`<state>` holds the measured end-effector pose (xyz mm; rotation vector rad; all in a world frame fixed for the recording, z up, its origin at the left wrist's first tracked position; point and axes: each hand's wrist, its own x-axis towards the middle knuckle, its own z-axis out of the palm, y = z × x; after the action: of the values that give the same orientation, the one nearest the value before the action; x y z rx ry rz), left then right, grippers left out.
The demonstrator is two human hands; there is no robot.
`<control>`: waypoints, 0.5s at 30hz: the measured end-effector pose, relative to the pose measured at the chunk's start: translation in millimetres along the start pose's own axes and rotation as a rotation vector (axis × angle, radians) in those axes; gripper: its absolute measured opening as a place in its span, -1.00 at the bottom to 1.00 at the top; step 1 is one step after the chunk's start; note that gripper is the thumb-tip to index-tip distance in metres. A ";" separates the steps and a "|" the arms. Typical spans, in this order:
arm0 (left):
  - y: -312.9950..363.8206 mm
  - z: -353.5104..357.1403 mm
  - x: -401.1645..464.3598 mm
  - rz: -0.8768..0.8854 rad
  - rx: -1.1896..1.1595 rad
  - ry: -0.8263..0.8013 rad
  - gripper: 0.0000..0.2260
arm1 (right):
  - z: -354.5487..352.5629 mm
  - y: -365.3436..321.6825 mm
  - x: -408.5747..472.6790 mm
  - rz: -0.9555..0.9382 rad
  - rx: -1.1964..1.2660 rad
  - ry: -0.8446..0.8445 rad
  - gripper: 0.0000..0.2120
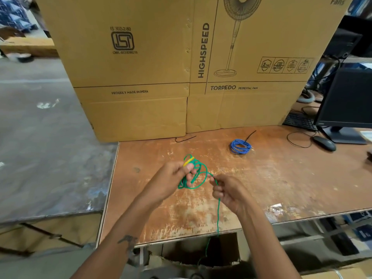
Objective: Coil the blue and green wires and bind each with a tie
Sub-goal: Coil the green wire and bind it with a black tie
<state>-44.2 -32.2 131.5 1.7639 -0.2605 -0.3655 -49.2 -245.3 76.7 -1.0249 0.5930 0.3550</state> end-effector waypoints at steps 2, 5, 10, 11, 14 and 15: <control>-9.8 10.2 0.9 0.027 0.166 -0.002 -0.73 | 16.9 -15.9 -2.7 -0.065 -0.024 0.033 -0.71; -19.4 24.8 -1.4 0.016 0.334 0.093 -0.75 | 35.8 -29.2 -11.2 -0.191 -0.091 0.037 -0.68; -25.3 43.5 -6.6 0.010 0.260 0.218 -0.74 | 60.4 -15.8 -29.0 -0.452 -0.480 0.126 -0.63; -26.7 45.3 -6.2 -0.012 0.198 0.246 -0.69 | 63.9 -8.6 -33.3 -0.517 -0.612 0.170 -0.60; -26.6 54.7 -5.6 -0.142 -0.211 0.295 -0.65 | 73.9 9.8 -55.0 -0.648 -0.918 0.206 -0.49; -22.3 56.8 -7.0 -0.226 -0.369 0.290 -0.68 | 76.0 15.0 -62.2 -0.678 -0.991 0.181 -0.44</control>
<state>-72.8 -76.0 99.4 1.4591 0.2051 -0.2915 -84.1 -171.7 133.6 -2.1442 0.1642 -0.0841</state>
